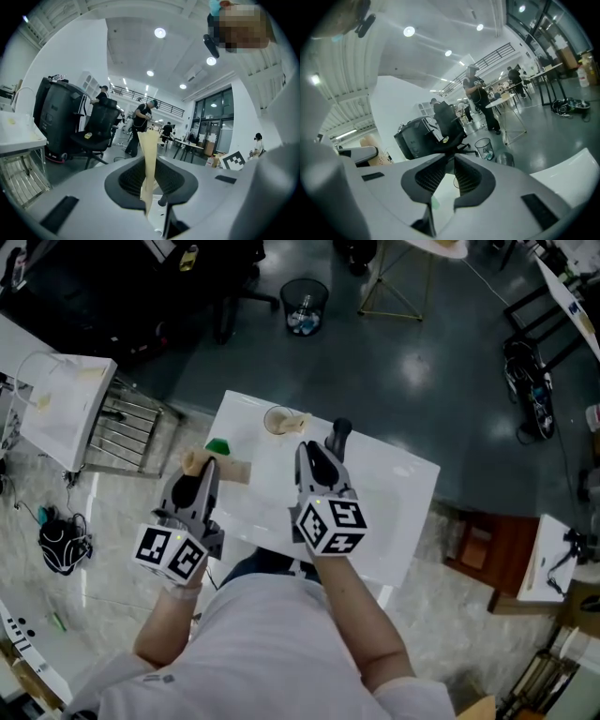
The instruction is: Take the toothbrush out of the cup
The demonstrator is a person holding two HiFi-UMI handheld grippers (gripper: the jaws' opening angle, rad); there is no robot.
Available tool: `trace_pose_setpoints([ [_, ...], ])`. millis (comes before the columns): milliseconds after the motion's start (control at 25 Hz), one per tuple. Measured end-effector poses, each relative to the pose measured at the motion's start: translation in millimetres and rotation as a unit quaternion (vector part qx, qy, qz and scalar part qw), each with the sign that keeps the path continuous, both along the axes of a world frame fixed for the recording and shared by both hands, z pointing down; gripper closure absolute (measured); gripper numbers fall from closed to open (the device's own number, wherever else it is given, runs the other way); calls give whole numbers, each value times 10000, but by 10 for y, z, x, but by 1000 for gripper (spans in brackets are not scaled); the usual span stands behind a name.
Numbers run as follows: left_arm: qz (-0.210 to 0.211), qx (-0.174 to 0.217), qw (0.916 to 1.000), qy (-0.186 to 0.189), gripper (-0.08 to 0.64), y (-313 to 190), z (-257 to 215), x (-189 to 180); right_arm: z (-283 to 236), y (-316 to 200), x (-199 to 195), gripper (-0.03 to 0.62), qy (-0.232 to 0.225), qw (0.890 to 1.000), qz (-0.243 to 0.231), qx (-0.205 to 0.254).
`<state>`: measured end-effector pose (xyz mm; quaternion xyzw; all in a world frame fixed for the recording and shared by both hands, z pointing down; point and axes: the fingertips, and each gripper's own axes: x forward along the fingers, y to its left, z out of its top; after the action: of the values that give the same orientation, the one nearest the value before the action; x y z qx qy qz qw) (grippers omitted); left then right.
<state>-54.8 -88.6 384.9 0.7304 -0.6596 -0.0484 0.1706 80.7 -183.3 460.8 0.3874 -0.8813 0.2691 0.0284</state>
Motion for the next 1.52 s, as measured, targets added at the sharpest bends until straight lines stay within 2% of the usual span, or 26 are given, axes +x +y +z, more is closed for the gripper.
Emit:
trace_pose_setpoints([
  [240,108,-114,9999,-18,497,5,88,-243,263,-107,-232,461,88,9993,272,-250],
  [640,263,-258,9992,-131,497,13,268,-490,687,-423,-353,434,127,9938,939,-577],
  [1000,291,-318,9990,-126,495,36,351,-577,915,-573,-438,438,261,9908,1131,-696],
  [1200,317,-315,9989,-130,495,76,358,-624,940,-580,-425,513,473,9893,1260,-568],
  [1520,342,-250,9990,-148,496,93,322,-583,822,-587,-368,528,416,9899,1264,-482],
])
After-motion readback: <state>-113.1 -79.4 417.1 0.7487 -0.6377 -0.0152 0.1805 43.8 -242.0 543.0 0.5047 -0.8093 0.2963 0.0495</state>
